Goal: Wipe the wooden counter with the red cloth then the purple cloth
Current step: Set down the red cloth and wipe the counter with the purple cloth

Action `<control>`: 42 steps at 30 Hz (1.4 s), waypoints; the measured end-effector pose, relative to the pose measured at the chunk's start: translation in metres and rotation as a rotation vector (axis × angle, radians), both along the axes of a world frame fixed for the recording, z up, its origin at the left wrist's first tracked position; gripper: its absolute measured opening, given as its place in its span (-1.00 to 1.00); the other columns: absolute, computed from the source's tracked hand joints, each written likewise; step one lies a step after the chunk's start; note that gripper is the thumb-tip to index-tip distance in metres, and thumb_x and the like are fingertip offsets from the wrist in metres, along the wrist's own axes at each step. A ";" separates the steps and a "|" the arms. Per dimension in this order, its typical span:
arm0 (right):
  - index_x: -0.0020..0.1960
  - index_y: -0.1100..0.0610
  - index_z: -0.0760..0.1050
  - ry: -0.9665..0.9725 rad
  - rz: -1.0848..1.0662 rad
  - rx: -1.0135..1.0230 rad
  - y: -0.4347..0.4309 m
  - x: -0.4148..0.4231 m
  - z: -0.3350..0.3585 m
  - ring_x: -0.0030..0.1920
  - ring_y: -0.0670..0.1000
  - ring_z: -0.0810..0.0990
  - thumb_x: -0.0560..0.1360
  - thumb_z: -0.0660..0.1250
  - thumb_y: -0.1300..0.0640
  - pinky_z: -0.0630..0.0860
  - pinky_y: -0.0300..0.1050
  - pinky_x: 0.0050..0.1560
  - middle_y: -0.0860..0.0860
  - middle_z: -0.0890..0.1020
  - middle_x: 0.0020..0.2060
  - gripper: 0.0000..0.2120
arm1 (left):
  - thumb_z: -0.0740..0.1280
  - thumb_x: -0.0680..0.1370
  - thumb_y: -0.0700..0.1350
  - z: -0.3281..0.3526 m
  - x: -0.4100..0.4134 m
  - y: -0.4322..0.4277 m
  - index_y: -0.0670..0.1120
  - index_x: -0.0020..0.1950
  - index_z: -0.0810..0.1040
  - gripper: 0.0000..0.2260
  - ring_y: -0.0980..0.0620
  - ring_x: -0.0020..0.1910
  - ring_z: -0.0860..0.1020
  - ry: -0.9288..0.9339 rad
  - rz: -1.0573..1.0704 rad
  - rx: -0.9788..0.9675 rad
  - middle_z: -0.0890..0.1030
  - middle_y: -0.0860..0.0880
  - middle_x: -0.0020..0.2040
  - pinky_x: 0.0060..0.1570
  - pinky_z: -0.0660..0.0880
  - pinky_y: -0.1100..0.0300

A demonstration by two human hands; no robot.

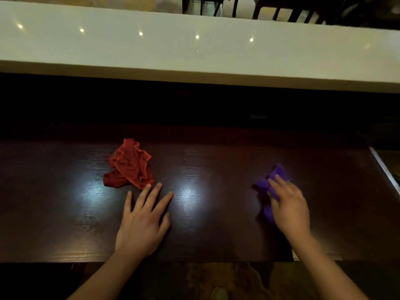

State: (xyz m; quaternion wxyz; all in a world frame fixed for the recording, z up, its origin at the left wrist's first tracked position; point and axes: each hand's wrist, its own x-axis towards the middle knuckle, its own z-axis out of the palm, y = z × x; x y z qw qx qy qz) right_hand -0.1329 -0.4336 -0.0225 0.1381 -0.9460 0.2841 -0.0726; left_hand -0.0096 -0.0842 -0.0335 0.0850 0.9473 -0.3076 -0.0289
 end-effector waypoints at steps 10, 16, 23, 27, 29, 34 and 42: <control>0.29 0.07 0.51 -0.038 0.414 0.025 0.079 0.069 -0.008 0.28 0.21 0.48 0.39 0.33 0.15 0.40 0.08 0.31 0.04 0.52 0.34 -0.55 | 0.11 0.54 0.11 0.005 -0.002 0.000 0.08 0.48 0.38 -0.50 -0.10 0.53 0.24 0.004 0.004 0.007 0.34 -0.08 0.53 0.43 0.15 -0.31; 0.32 0.05 0.46 -0.032 0.206 0.043 0.101 0.183 -0.001 0.40 0.15 0.32 0.53 0.22 0.11 0.22 -0.06 0.40 0.03 0.39 0.44 -0.64 | 0.15 0.52 0.11 0.006 -0.001 0.002 0.03 0.49 0.37 -0.47 -0.08 0.51 0.27 0.025 0.054 -0.083 0.35 -0.11 0.52 0.46 0.15 -0.24; 0.35 -0.01 0.45 -0.010 0.793 0.073 0.162 0.104 0.001 0.38 0.13 0.40 0.39 0.31 0.13 0.28 0.05 0.39 0.00 0.44 0.40 -0.49 | 0.23 0.49 0.04 0.004 -0.003 0.009 -0.16 0.41 0.43 -0.48 -0.17 0.38 0.39 -0.018 0.086 -0.272 0.45 -0.20 0.38 0.33 0.38 -0.22; 0.29 0.05 0.52 -0.010 0.663 0.038 0.111 0.078 0.007 0.32 0.15 0.48 0.37 0.38 0.14 0.32 0.08 0.39 0.04 0.51 0.34 -0.52 | 0.23 0.48 0.04 0.014 0.003 0.020 -0.12 0.42 0.41 -0.48 -0.15 0.37 0.40 -0.014 0.116 -0.343 0.44 -0.15 0.38 0.35 0.37 -0.19; 0.29 0.13 0.53 -0.005 0.458 0.078 0.105 0.084 0.009 0.34 0.19 0.45 0.37 0.41 0.22 0.33 0.11 0.39 0.09 0.51 0.33 -0.53 | 0.22 0.48 0.05 0.020 0.008 0.036 -0.11 0.44 0.39 -0.46 -0.14 0.41 0.36 -0.046 0.133 -0.309 0.42 -0.15 0.41 0.42 0.29 -0.18; 0.21 0.07 0.58 -0.057 0.642 0.040 0.199 0.080 0.001 0.19 0.16 0.58 0.27 0.44 0.18 0.50 0.04 0.22 0.03 0.59 0.26 -0.51 | 0.11 0.49 0.14 0.021 0.023 0.112 -0.17 0.45 0.39 -0.38 -0.22 0.48 0.27 -0.040 0.314 -0.116 0.35 -0.25 0.47 0.47 0.15 -0.26; 0.22 0.01 0.56 -0.098 0.958 0.077 0.327 0.125 0.004 0.26 0.12 0.54 0.45 0.12 0.08 0.48 0.02 0.25 0.03 0.57 0.28 -0.60 | 0.04 0.53 0.08 0.003 0.024 0.141 -0.11 0.41 0.48 -0.46 -0.24 0.47 0.34 0.042 0.446 -0.124 0.41 -0.23 0.45 0.43 0.15 -0.32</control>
